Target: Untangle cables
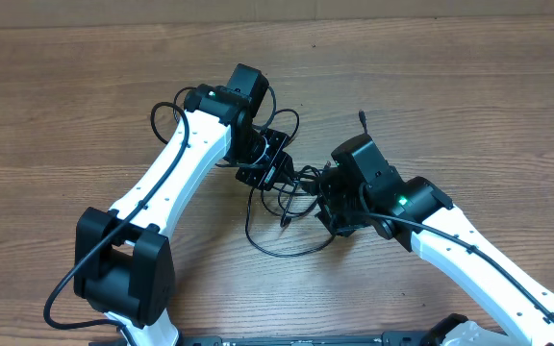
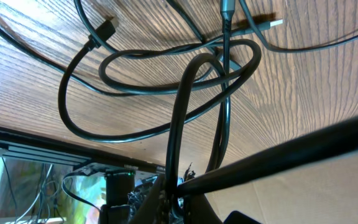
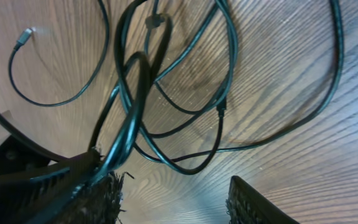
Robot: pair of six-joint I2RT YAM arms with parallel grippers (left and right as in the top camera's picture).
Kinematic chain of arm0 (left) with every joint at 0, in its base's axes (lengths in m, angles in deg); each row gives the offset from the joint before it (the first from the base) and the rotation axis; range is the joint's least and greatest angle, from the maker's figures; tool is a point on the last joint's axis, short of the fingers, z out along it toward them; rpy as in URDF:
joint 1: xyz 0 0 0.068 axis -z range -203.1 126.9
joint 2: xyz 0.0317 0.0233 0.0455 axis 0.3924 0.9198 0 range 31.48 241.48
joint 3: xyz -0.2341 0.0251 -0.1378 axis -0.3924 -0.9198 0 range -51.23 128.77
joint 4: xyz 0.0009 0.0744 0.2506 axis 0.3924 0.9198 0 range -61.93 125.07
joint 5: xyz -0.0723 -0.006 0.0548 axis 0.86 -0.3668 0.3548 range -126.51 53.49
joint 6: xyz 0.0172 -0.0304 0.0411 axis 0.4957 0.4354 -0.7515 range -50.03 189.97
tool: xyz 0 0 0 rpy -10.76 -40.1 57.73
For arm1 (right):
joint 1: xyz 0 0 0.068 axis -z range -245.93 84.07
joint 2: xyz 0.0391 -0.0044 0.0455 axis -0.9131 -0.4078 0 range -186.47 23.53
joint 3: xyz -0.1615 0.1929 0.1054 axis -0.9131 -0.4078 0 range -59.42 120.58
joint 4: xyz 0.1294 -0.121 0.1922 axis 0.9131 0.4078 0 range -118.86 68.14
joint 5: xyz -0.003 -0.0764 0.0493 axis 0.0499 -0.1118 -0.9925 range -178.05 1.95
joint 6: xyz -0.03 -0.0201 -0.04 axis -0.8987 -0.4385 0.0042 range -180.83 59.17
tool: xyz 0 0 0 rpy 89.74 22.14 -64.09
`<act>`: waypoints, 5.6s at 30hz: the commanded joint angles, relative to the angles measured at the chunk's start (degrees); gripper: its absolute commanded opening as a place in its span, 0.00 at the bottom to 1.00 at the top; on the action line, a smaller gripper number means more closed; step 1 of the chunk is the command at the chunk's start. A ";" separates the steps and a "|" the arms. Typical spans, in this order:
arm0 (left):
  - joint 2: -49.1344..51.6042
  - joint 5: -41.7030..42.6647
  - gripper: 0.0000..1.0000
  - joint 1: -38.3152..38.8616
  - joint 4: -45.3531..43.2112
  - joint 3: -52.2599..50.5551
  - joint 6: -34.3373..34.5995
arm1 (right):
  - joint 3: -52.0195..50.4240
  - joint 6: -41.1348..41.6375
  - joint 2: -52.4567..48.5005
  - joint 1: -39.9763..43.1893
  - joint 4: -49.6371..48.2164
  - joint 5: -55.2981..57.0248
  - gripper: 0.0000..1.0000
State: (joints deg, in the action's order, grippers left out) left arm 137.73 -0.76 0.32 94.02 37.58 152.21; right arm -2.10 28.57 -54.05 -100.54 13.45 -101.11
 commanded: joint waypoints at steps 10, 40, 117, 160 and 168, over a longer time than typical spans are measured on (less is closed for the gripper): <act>0.57 2.80 0.05 -0.15 0.00 0.26 0.31 | 0.11 2.36 -5.55 -0.26 -1.60 1.03 0.50; 0.57 -1.27 0.05 -0.31 -0.02 0.26 -0.79 | 0.13 5.16 -0.92 2.54 -4.72 -2.75 0.54; 0.57 -15.23 0.33 -0.90 -3.61 0.26 7.28 | -0.04 7.76 -9.53 2.23 2.62 -3.50 0.64; -2.19 -4.85 0.05 0.83 -17.55 -14.32 6.71 | -0.04 -23.96 -9.53 11.30 11.98 -19.47 0.71; -3.80 11.54 0.04 -4.66 -13.51 -14.32 13.79 | -0.04 -47.67 -9.55 13.14 2.54 -25.62 0.72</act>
State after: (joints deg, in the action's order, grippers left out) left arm 135.57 -0.31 -2.61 80.30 22.04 161.28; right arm -2.24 -3.34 -63.43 -86.29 17.82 -123.38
